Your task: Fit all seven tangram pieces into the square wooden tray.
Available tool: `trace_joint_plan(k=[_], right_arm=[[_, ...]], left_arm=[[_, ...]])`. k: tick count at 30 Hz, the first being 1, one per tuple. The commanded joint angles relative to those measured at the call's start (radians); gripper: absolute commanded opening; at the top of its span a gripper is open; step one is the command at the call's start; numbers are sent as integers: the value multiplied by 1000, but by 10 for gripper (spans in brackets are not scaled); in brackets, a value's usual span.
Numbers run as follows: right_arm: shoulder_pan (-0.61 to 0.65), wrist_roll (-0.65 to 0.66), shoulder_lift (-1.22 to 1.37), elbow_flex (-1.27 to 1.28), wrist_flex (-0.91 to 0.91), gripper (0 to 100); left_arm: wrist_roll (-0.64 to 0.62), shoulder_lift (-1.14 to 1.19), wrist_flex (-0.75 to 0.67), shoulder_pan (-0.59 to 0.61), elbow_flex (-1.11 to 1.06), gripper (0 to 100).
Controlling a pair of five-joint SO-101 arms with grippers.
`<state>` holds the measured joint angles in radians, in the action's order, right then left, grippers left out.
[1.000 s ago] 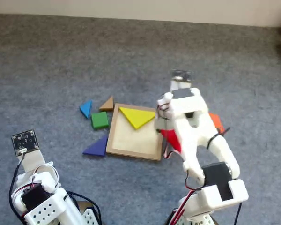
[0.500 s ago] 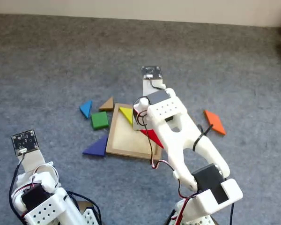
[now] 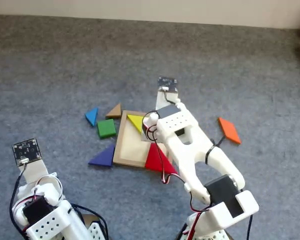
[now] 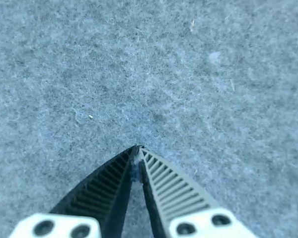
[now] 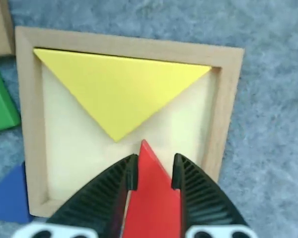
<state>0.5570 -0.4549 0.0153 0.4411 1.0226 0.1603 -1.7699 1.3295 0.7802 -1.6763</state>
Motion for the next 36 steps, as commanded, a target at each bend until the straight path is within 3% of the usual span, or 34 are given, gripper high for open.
trace_joint_plan(k=[1,15,19,25,36], right_arm=[[10,-14,-65,-8,-10,98],[28,-9,-269,47,160,87],[28,-6,-229,59,163,5],[87,144,-133,59,171,5],[125,146,54,28,137,5]], left_arm=[[0,-61,9,13,-21,8],[0,-62,9,13,-21,8],[0,-62,9,15,-21,8],[0,-62,9,15,-21,8],[0,-62,9,13,-21,8]])
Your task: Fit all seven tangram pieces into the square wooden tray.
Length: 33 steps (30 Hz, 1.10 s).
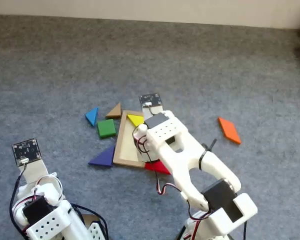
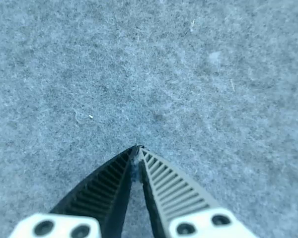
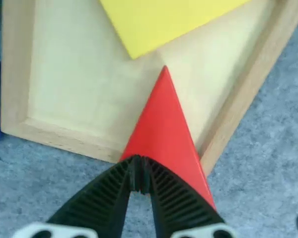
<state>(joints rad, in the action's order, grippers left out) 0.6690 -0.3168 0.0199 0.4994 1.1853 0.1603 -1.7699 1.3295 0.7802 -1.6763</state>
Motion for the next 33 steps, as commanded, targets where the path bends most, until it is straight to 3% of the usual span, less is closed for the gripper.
trace_joint_plan(k=[1,16,24,33], right_arm=[[13,8,62,-41,-28,5],[7,5,137,-91,-176,5],[-68,5,162,-97,-237,5],[-99,5,-10,-113,-243,5]], left_arm=[[0,-62,9,13,-21,8],[0,-61,9,7,-21,8],[0,-61,9,5,-21,8],[0,-61,9,12,-21,8]])
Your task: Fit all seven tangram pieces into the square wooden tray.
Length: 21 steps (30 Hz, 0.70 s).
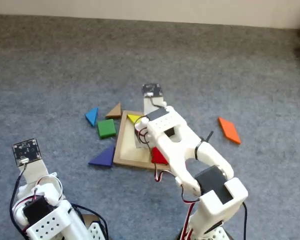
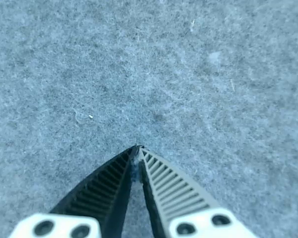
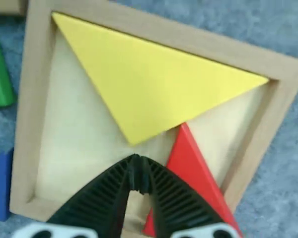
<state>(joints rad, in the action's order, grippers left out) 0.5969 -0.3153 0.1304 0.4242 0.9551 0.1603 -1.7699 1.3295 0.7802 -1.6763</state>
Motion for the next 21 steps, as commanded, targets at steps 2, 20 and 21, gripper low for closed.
trace_joint_plan(k=[2,20,21], right_arm=[[-28,3,-200,-33,-12,5],[-44,196,-318,177,-22,5],[-30,196,-300,174,-48,5]], left_arm=[[0,-61,9,12,-21,8],[0,-61,9,13,-21,8],[0,-61,9,15,-21,8]])
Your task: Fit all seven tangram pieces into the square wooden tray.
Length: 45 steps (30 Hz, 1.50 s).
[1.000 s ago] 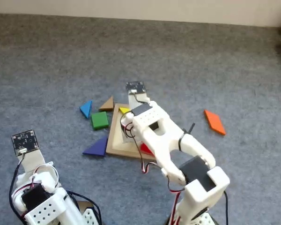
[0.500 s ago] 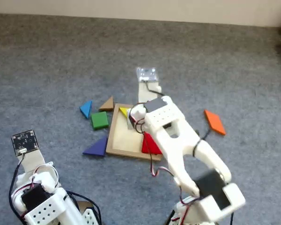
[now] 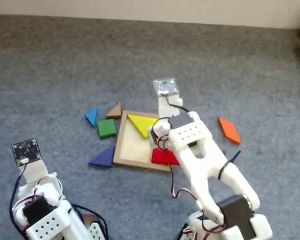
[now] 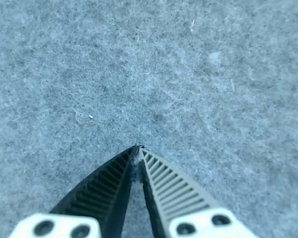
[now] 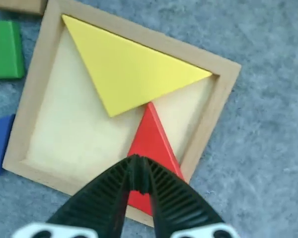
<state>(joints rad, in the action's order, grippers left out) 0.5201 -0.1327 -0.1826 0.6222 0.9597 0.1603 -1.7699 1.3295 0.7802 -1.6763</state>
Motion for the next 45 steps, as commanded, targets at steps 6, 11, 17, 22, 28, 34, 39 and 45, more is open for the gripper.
trace_joint_plan(k=[6,11,17,22,28,34,39,45], right_arm=[[62,14,151,-33,-180,5],[47,14,180,-33,-223,5],[-44,15,186,-94,-225,5],[-64,14,176,-137,-220,5],[-62,14,142,-232,-74,5],[-62,14,-39,-223,67,5],[-27,15,-107,-91,101,5],[61,20,-107,-18,189,5]], left_arm=[[0,-61,9,15,-21,8],[0,-61,9,12,-21,8],[0,-61,9,7,-21,8],[0,-61,9,8,-21,8],[0,-61,9,12,-21,8],[0,-61,9,12,-21,8],[0,-61,9,12,-21,8],[0,-61,9,12,-21,8]])
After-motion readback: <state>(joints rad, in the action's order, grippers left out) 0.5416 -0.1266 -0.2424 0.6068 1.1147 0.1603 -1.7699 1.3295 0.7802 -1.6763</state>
